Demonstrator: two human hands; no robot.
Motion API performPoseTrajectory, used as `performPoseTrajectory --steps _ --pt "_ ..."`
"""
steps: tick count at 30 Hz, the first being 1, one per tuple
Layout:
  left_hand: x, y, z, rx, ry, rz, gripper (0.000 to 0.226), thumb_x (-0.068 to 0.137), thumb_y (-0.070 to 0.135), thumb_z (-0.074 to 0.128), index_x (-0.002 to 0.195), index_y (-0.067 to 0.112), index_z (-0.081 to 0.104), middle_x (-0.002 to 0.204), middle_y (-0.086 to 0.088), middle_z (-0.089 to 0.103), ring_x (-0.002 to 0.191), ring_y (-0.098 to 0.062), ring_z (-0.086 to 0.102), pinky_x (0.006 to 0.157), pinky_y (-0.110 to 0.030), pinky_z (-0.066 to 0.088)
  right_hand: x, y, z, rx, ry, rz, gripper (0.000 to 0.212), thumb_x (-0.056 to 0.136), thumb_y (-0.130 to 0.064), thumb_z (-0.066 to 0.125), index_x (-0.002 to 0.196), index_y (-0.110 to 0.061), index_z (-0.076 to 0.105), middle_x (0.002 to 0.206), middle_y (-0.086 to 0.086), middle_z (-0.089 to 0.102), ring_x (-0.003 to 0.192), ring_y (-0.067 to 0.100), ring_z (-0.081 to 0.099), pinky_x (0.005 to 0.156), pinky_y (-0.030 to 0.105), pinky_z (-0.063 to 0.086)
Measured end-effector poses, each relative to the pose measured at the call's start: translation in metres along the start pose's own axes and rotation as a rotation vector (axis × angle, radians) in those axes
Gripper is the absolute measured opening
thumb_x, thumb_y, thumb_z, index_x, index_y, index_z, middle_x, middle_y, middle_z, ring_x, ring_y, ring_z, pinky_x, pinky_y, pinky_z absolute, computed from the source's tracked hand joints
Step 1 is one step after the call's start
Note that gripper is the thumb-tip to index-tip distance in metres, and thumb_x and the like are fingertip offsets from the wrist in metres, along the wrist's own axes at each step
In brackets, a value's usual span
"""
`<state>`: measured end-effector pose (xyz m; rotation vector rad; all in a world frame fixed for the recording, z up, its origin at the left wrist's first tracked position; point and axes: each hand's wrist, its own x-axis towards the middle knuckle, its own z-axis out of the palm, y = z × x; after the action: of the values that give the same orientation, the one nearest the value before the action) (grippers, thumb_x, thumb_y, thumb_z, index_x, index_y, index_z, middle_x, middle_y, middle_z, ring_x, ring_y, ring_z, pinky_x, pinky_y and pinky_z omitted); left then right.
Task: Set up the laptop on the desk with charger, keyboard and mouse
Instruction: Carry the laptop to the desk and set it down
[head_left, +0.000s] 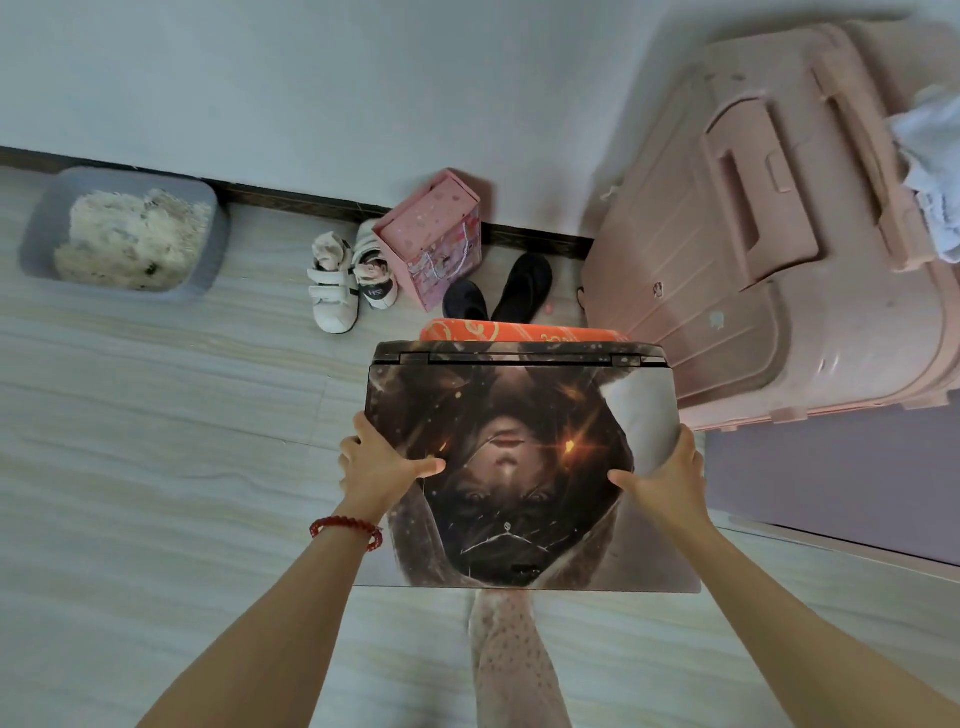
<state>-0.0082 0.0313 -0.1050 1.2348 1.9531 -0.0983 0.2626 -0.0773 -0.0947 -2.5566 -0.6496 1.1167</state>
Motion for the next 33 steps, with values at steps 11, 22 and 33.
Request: performPoseTrajectory --steps 11,22,33 --pt "-0.105 -0.112 -0.104 -0.315 0.198 -0.146 0.102 0.061 0.027 0.085 0.136 0.016 0.017 0.132 -0.021 0.029 0.119 -0.038 0.039 0.097 -0.052 0.043 -0.121 -0.092 0.015 -0.067 -0.040 -0.305 0.090 0.072 -0.024 0.078 0.141 -0.015 0.020 0.144 0.011 0.034 0.133 0.034 0.032 0.110 0.057 0.028" --pt "-0.291 -0.368 -0.255 -0.689 0.563 -0.456 0.100 0.053 0.034 0.088 0.129 0.009 0.029 0.126 -0.022 0.038 0.117 -0.040 0.041 0.097 -0.052 0.043 -0.409 -0.184 0.138 -0.410 -0.345 -0.755 0.103 0.074 -0.034 0.075 0.146 -0.016 0.004 0.152 0.015 0.019 0.136 0.039 0.024 0.109 0.055 0.027" --pt "-0.505 -0.649 -0.313 -1.032 0.935 -0.841 0.095 0.053 0.038 0.088 0.120 0.005 0.030 0.126 -0.023 0.037 0.118 -0.040 0.040 0.094 -0.054 0.044 -0.752 -0.180 0.327 -0.652 -0.650 -1.180 0.100 0.076 -0.038 0.072 0.146 -0.016 0.005 0.154 0.013 0.016 0.136 0.043 0.024 0.107 0.058 0.027"
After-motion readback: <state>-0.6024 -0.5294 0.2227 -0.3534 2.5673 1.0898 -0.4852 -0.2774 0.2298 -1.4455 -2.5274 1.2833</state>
